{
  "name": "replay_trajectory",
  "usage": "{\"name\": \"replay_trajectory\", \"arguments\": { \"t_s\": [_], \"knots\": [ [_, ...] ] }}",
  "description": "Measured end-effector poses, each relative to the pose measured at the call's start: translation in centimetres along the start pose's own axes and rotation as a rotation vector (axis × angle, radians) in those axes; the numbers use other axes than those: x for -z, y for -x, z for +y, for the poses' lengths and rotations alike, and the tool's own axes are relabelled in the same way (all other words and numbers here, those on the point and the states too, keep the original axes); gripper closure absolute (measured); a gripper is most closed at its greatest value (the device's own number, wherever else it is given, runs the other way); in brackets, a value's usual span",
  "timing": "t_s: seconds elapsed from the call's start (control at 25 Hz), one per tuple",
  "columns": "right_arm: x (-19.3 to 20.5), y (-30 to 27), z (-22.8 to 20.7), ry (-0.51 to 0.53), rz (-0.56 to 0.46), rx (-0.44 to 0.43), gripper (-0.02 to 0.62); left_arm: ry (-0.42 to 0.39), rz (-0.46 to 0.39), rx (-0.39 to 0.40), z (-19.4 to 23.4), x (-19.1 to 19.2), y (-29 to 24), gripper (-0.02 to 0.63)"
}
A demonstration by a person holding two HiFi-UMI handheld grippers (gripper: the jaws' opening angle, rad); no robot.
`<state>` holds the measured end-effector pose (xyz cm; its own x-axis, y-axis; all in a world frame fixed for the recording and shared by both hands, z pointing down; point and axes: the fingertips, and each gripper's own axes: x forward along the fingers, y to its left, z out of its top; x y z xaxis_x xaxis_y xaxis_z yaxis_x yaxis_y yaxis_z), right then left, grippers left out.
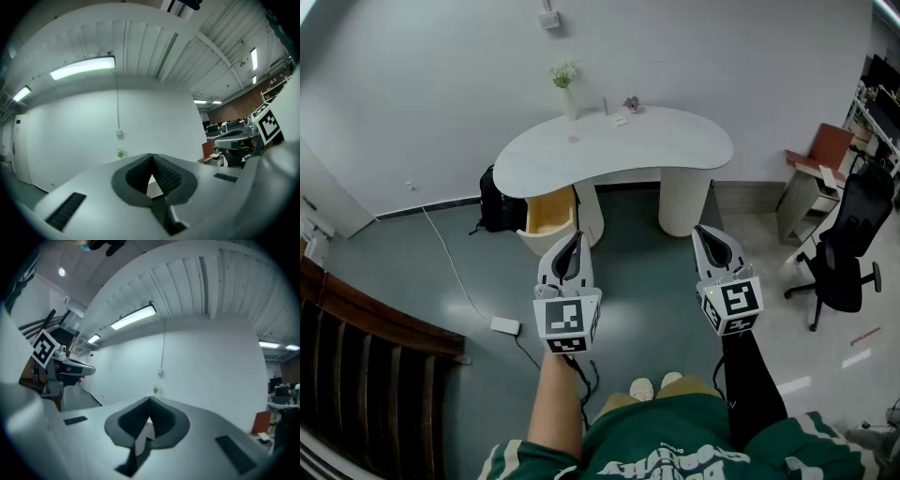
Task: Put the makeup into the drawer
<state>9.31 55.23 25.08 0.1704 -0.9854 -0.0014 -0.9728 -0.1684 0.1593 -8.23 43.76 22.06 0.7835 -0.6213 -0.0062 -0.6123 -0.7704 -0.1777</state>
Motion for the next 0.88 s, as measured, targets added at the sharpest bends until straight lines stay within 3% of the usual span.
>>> {"name": "replay_trajectory", "arguments": {
  "t_s": [0.6, 0.72, 0.88],
  "knots": [
    [-0.8, 1.5, 1.7, -0.016, -0.037, -0.006, 0.583, 0.002, -0.016, 0.022, -0.1, -0.2, 1.6, 0.606],
    [-1.0, 1.6, 2.7, -0.018, -0.051, -0.042, 0.375, 0.006, -0.017, 0.018, 0.3, -0.3, 2.0, 0.606],
    [-1.4, 0.9, 2.7, -0.029, -0.077, -0.047, 0.277, 0.005, -0.021, 0.007, 1.0, -0.4, 2.1, 0.606]
  ]
}}
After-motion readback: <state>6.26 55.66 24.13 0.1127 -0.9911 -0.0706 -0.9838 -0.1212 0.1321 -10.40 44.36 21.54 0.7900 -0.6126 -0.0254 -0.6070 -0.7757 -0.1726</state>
